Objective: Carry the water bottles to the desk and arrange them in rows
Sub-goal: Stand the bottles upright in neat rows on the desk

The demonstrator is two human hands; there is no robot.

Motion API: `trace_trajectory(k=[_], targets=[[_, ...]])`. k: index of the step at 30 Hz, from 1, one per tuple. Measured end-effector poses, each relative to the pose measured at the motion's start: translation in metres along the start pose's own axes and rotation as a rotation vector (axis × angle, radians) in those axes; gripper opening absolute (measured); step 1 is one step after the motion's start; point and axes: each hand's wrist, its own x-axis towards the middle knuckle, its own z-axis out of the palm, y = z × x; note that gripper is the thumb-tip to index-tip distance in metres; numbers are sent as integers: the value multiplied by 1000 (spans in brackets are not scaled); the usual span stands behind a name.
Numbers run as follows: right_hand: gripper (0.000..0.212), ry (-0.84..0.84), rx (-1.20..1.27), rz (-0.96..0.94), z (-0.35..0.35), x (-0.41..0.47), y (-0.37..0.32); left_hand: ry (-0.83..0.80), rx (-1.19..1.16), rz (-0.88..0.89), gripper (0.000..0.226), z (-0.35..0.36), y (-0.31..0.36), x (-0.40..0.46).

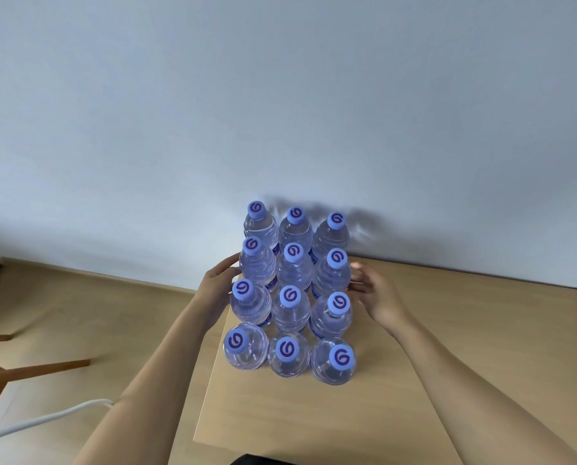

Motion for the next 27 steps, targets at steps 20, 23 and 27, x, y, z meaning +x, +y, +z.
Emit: trace_trajectory(k=[20, 23, 27], targets=[[44, 236, -59, 17, 23, -45, 15, 217, 259, 310, 29, 8, 23, -65], [40, 274, -88, 12, 27, -63, 29, 221, 389, 530, 23, 18, 31, -92], [48, 257, -179, -31, 34, -94, 57, 118, 571, 770, 24, 38, 31, -122]])
